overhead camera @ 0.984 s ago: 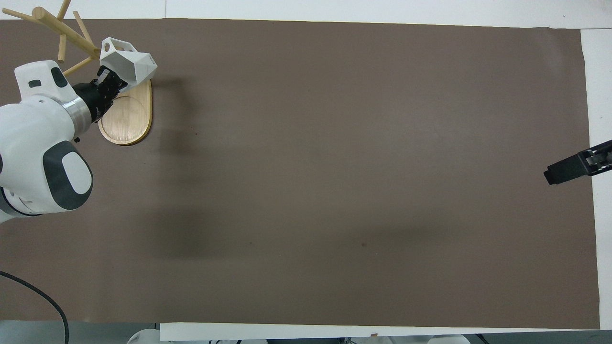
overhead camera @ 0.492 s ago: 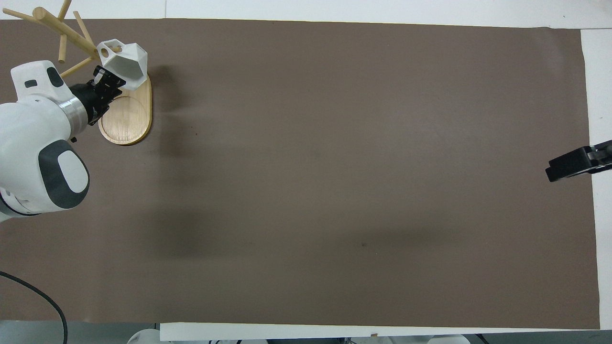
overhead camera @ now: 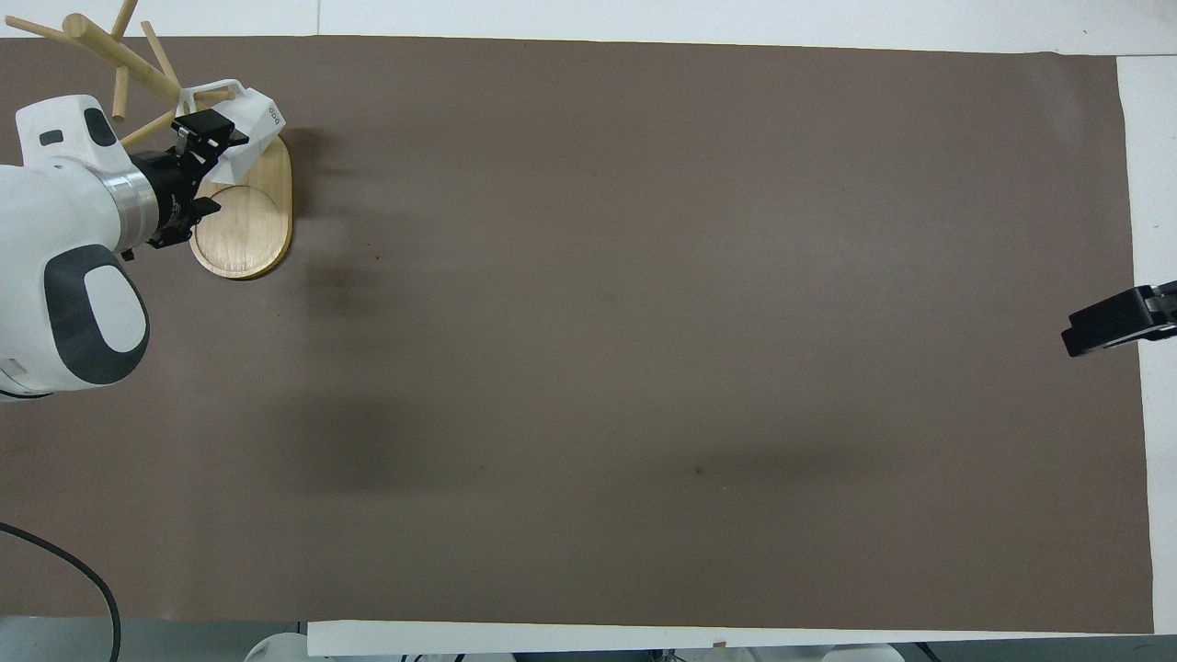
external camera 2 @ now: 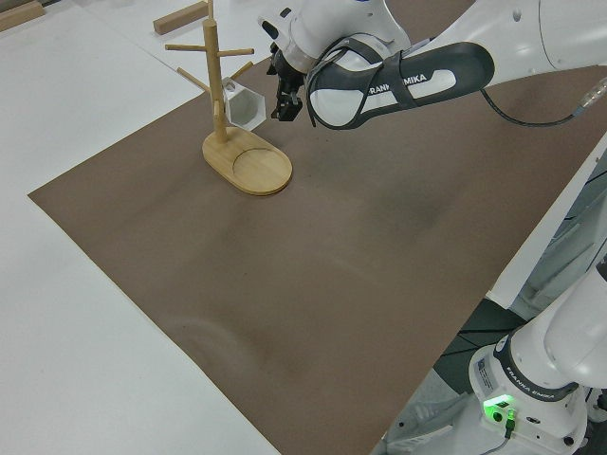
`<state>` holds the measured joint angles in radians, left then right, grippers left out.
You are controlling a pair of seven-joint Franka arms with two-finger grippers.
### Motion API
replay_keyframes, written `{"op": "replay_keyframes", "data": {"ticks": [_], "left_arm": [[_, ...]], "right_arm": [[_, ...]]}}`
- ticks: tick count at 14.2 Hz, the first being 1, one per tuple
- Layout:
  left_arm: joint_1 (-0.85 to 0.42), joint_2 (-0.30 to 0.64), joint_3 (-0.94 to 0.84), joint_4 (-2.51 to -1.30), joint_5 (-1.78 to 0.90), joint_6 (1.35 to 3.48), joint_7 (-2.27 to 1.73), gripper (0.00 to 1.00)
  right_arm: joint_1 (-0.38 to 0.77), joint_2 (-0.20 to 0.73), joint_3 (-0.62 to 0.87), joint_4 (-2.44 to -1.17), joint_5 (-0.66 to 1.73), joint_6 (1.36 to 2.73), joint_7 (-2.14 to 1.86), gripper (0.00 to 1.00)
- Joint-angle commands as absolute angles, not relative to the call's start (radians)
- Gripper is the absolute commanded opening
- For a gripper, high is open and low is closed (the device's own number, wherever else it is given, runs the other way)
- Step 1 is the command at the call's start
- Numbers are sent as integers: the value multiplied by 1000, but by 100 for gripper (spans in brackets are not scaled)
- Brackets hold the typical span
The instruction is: Hang cup on rack
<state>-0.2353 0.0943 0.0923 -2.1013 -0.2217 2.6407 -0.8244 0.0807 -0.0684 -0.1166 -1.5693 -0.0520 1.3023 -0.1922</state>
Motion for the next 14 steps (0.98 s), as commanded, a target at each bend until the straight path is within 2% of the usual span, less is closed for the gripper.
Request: {"op": "replay_keyframes", "data": {"ticks": [1, 7, 11, 14], "left_arm": [[-192, 40, 91, -2024, -174, 2399, -798, 100], [-132, -5, 94, -1847, -83, 1974, -573, 100], [-130, 60, 90, -1607, 8, 1615, -303, 100], [-135, 107, 91, -1476, 27, 1459, -129, 100]], "right_arm": [[71, -84, -110, -1585, -52, 1298, -178, 100], [57, -86, -112, -1591, -52, 1313, -134, 100], [46, -87, -112, -1597, -51, 1321, -66, 100], [46, -87, -112, -1597, -51, 1321, -54, 100]]}}
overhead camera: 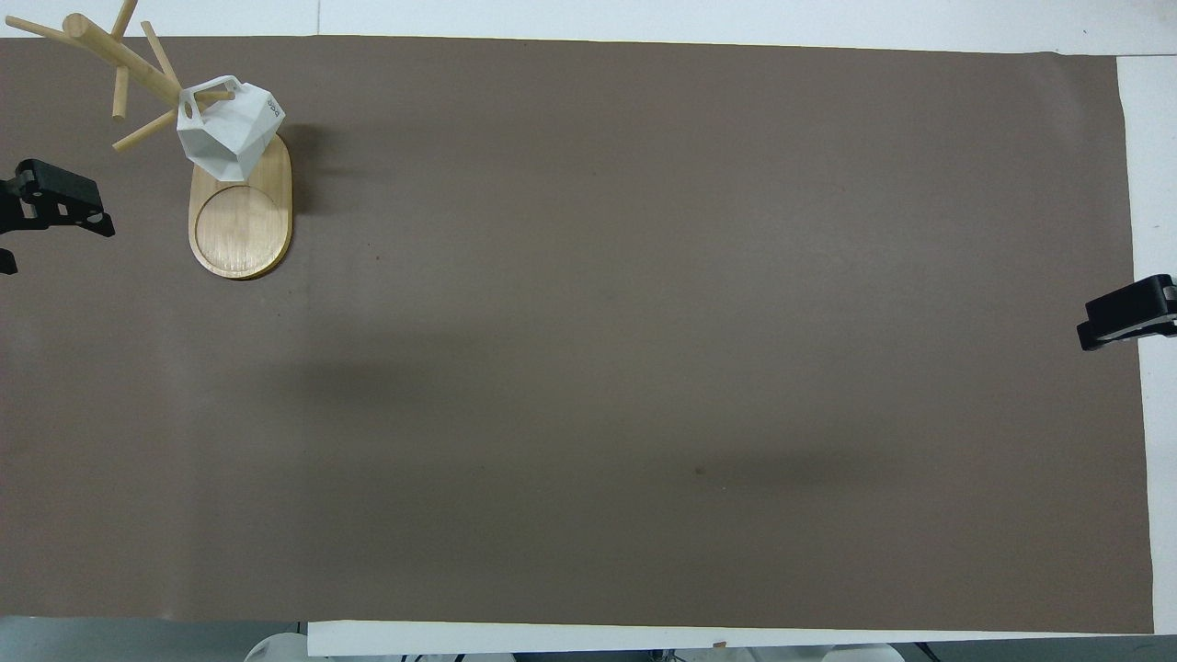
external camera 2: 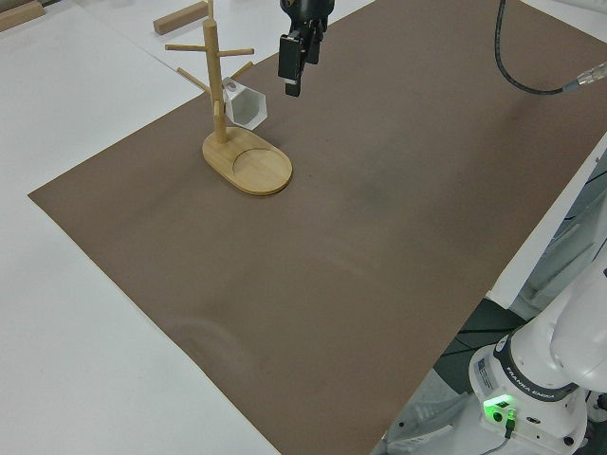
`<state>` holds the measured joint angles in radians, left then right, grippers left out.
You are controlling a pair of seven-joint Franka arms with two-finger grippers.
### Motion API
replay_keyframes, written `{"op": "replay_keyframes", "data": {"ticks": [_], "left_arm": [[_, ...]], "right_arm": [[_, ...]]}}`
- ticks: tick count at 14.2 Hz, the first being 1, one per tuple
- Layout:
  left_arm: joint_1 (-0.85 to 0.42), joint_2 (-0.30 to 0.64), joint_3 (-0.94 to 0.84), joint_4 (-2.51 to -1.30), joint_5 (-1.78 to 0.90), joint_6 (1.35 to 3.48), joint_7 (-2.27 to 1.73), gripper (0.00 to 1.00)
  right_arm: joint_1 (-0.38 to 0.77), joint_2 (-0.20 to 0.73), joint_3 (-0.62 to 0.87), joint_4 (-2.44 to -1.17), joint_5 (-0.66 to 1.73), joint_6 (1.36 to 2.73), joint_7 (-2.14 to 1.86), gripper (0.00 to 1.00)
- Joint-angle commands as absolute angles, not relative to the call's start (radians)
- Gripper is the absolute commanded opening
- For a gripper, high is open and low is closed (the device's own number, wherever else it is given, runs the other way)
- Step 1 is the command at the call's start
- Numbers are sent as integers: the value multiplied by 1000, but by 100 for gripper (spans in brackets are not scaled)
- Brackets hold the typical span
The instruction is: Hang cup on rack
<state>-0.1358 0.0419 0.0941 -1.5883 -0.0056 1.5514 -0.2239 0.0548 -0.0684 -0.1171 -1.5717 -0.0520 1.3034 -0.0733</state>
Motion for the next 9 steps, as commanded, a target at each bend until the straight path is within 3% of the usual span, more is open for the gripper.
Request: {"op": "replay_keyframes", "data": {"ticks": [1, 9], "left_arm": [[-137, 115, 89, -1462, 34, 1436, -76, 100], [-133, 103, 91, -1454, 35, 1427, 74, 100]], "right_arm": [[45, -87, -112, -1597, -51, 1321, -54, 100], [46, -89, -112, -1600, -51, 1319, -57, 100]]}}
